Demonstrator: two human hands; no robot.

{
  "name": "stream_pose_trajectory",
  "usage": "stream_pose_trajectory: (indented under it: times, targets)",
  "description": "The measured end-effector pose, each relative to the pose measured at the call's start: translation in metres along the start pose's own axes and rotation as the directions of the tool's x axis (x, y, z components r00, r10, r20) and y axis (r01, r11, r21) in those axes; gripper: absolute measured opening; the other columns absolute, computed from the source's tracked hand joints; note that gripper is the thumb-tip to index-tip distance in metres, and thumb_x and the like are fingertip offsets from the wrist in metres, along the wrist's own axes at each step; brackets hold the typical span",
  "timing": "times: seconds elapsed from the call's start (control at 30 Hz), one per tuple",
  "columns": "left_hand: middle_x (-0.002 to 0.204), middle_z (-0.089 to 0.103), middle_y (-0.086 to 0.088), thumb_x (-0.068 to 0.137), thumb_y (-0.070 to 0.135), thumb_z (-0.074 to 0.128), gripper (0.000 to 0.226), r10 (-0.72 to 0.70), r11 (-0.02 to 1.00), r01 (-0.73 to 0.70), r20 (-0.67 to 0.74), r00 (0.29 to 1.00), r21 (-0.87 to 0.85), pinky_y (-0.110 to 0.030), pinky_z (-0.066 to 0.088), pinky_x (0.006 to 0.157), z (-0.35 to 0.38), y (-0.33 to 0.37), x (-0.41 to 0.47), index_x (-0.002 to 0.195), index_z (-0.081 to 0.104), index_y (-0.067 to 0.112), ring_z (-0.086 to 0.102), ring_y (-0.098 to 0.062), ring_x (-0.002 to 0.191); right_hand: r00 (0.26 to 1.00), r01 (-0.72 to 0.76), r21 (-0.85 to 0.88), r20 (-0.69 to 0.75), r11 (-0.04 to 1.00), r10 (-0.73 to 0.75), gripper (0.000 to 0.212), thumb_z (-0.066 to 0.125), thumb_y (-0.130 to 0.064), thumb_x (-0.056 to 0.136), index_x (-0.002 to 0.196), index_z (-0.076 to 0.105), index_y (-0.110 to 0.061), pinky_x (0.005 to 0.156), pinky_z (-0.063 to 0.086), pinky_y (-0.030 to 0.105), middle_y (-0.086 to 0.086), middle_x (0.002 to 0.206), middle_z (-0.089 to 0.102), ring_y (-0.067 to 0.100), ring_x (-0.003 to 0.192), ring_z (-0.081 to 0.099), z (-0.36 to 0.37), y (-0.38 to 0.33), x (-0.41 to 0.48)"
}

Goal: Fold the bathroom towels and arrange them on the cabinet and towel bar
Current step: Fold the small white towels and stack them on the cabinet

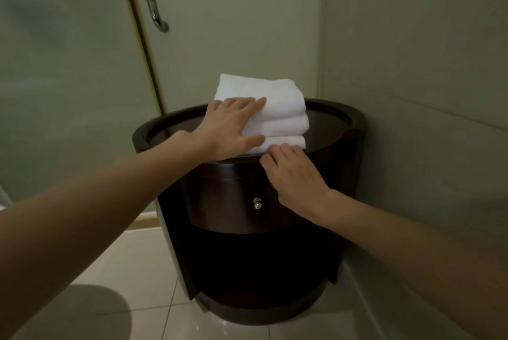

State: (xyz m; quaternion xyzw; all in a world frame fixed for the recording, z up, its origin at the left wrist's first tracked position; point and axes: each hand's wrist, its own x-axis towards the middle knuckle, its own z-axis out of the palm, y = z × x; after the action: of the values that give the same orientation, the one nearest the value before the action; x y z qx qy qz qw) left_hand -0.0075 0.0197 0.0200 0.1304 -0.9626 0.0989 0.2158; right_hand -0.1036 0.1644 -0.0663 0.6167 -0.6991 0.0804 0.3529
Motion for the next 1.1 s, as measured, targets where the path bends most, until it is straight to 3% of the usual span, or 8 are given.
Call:
stream_pose_trajectory:
  times: [0.1,0.17,0.3,0.43,0.6,0.7,0.93,1.1]
  targets:
    - [0.157,0.017,-0.006,0.074,0.061,0.047,0.096,0.057,0.993,-0.062,0.057,0.997,0.096,-0.048,0.016,0.113,-0.001,-0.006,0.002,0.152,0.006,0.022,0.017,-0.027,0.143,0.999,0.044,0.009,0.008,0.999,-0.044,0.033,0.068,-0.024,0.070,0.097,0.059,-0.009,0.069,0.046,0.039,0.013,0.094,0.059,0.029,0.083,0.055,-0.010,0.012,0.003]
    - [0.159,0.006,-0.008,0.077,0.055,0.057,0.103,0.085,0.980,-0.099,0.089,0.992,0.171,-0.049,0.010,0.115,-0.001,-0.009,0.003,0.151,-0.005,0.022,0.007,-0.030,0.145,0.999,0.020,0.028,-0.037,0.999,-0.019,0.028,0.064,-0.021,0.069,0.093,0.061,-0.006,0.070,0.048,0.042,0.016,0.094,0.061,0.032,0.083,0.057,-0.021,0.020,0.008]
    - [0.157,-0.012,-0.014,0.073,0.060,0.059,0.114,0.061,0.947,-0.084,0.085,0.995,0.310,-0.054,-0.003,0.114,0.002,-0.014,0.001,0.145,-0.023,0.029,-0.011,-0.036,0.145,0.997,-0.055,-0.090,-0.057,0.994,0.050,0.055,0.067,-0.008,0.063,0.118,0.058,-0.002,0.096,0.042,0.049,0.028,0.127,0.052,0.042,0.115,0.051,-0.034,0.037,0.023]
    - [0.152,0.002,-0.018,0.061,0.062,0.066,0.125,-0.014,0.941,-0.014,0.079,0.997,0.339,-0.061,0.015,0.109,0.001,-0.011,0.007,0.142,-0.026,0.035,0.007,-0.039,0.140,0.993,-0.050,-0.198,0.099,0.979,0.071,0.087,0.069,-0.027,0.076,0.147,0.021,-0.011,0.114,0.018,0.049,0.022,0.154,0.017,0.037,0.142,0.016,-0.035,0.053,0.037]
    - [0.142,0.017,-0.017,0.057,0.054,0.073,0.134,-0.018,0.917,-0.024,0.101,0.995,0.397,-0.051,0.042,0.094,0.004,-0.007,0.017,0.141,-0.028,0.027,0.027,-0.038,0.128,0.987,-0.045,-0.202,0.142,0.978,0.075,0.099,0.065,-0.047,0.081,0.151,0.004,-0.011,0.117,0.013,0.049,0.019,0.158,0.004,0.036,0.146,0.005,-0.028,0.062,0.047]
    - [0.140,0.024,-0.016,0.063,0.053,0.072,0.130,-0.014,0.905,-0.019,0.074,0.997,0.424,-0.050,0.045,0.090,0.010,-0.007,0.020,0.145,-0.023,0.020,0.032,-0.036,0.122,0.986,-0.059,-0.195,0.145,0.979,0.088,0.102,0.066,-0.045,0.079,0.151,0.002,-0.011,0.117,0.015,0.051,0.020,0.158,0.004,0.037,0.146,0.005,-0.024,0.062,0.050]
    - [0.137,0.032,-0.012,0.066,0.035,0.075,0.115,-0.023,0.965,0.009,0.054,0.998,0.261,-0.046,0.047,0.088,0.002,-0.016,0.032,0.150,-0.002,0.015,0.038,-0.033,0.116,0.981,-0.102,-0.300,0.130,0.948,0.146,0.104,0.067,-0.038,0.076,0.149,0.001,-0.005,0.114,0.009,0.058,0.025,0.154,0.007,0.040,0.144,0.007,-0.019,0.055,0.064]
    - [0.137,0.033,-0.009,0.069,0.043,0.072,0.108,0.035,0.969,-0.047,0.054,0.998,0.244,-0.044,0.047,0.087,-0.004,-0.019,0.039,0.149,0.003,0.019,0.038,-0.031,0.117,0.969,-0.169,-0.269,0.129,0.948,0.209,0.100,0.065,-0.034,0.079,0.149,0.000,-0.003,0.113,0.017,0.053,0.020,0.144,0.029,0.036,0.134,0.028,-0.016,0.058,0.078]
